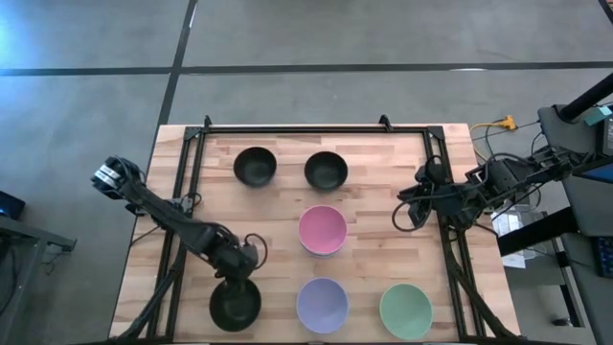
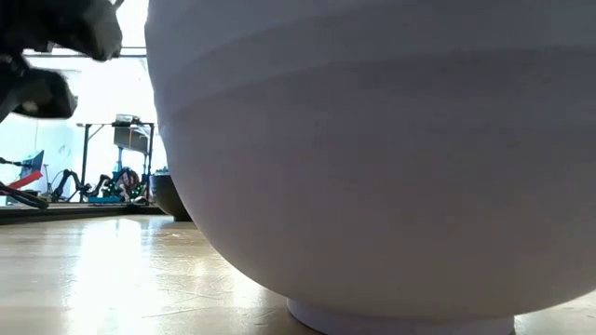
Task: Nest bowls inside each other
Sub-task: Stack the bottom black bowl on top of the pink bowl
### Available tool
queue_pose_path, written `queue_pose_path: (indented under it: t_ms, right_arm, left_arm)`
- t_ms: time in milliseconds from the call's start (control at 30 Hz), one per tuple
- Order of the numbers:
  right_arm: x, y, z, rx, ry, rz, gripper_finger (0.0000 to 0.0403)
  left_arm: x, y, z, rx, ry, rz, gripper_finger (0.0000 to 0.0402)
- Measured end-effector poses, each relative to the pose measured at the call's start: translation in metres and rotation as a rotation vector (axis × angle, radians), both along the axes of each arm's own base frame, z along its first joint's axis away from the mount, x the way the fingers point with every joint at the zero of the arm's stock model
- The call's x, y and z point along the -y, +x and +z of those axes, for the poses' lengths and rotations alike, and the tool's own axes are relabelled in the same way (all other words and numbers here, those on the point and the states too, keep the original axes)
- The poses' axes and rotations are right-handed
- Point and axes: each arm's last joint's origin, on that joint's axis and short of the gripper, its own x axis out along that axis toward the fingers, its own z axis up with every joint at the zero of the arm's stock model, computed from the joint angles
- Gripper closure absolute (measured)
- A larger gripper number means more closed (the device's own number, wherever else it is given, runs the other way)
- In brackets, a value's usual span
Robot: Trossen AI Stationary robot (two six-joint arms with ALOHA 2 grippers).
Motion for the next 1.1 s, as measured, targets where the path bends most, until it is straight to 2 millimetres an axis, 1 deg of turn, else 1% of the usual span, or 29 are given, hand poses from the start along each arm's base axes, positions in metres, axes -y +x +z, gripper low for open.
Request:
queue_pose_path:
  t_ms: [33, 100, 167, 233, 267, 367, 467, 600, 733, 833, 967, 1100]
  right_arm:
    - [0.0, 0.0, 0.0, -0.001, 0.006, 0.001, 0.0344]
    - [-0.001, 0.0, 0.0, -0.004, 0.017, 0.007, 0.0344]
    - [-0.001, 0.0, 0.0, -0.005, 0.02, 0.009, 0.0344]
    - [-0.001, 0.0, 0.0, -0.005, 0.021, 0.01, 0.0344]
    - [-0.001, 0.0, 0.0, -0.005, 0.021, 0.01, 0.0344]
    - [-0.001, 0.0, 0.0, -0.005, 0.021, 0.01, 0.0344]
    - [-0.001, 0.0, 0.0, -0.005, 0.021, 0.01, 0.0344]
    - [-0.001, 0.0, 0.0, -0.002, 0.021, 0.006, 0.0344]
    - [-0.001, 0.0, 0.0, 0.004, 0.023, -0.001, 0.0344]
    - [-0.001, 0.001, 0.001, 0.02, 0.042, -0.02, 0.0344]
    - [-0.001, 0.004, 0.004, 0.079, 0.051, -0.061, 0.0344]
    - [-0.002, 0.008, 0.008, 0.147, 0.07, -0.081, 0.0344]
  left_arm:
    - [-0.001, -0.001, -0.004, -0.028, 0.006, 0.02, 0.0246]
    - [-0.001, -0.002, -0.009, -0.065, 0.02, 0.038, 0.0273]
    - [-0.002, -0.003, -0.011, -0.084, 0.021, 0.037, 0.0318]
    - [-0.001, -0.003, -0.012, -0.087, 0.017, 0.035, 0.0372]
    - [-0.002, -0.003, -0.012, -0.089, 0.018, 0.037, 0.0386]
    - [-0.004, -0.002, -0.011, -0.09, 0.01, 0.056, 0.0394]
    - [-0.01, 0.0, -0.003, -0.102, -0.021, 0.105, 0.0399]
    - [-0.024, 0.007, 0.024, -0.086, -0.018, 0.131, 0.04]
    - [-0.048, 0.022, 0.059, -0.004, 0.024, 0.153, 0.04]
    - [-0.071, 0.039, 0.093, 0.139, 0.015, 0.171, 0.04]
    - [-0.111, 0.056, 0.133, 0.32, 0.013, 0.273, 0.0401]
    - [-0.149, 0.067, 0.162, 0.481, 0.002, 0.413, 0.0401]
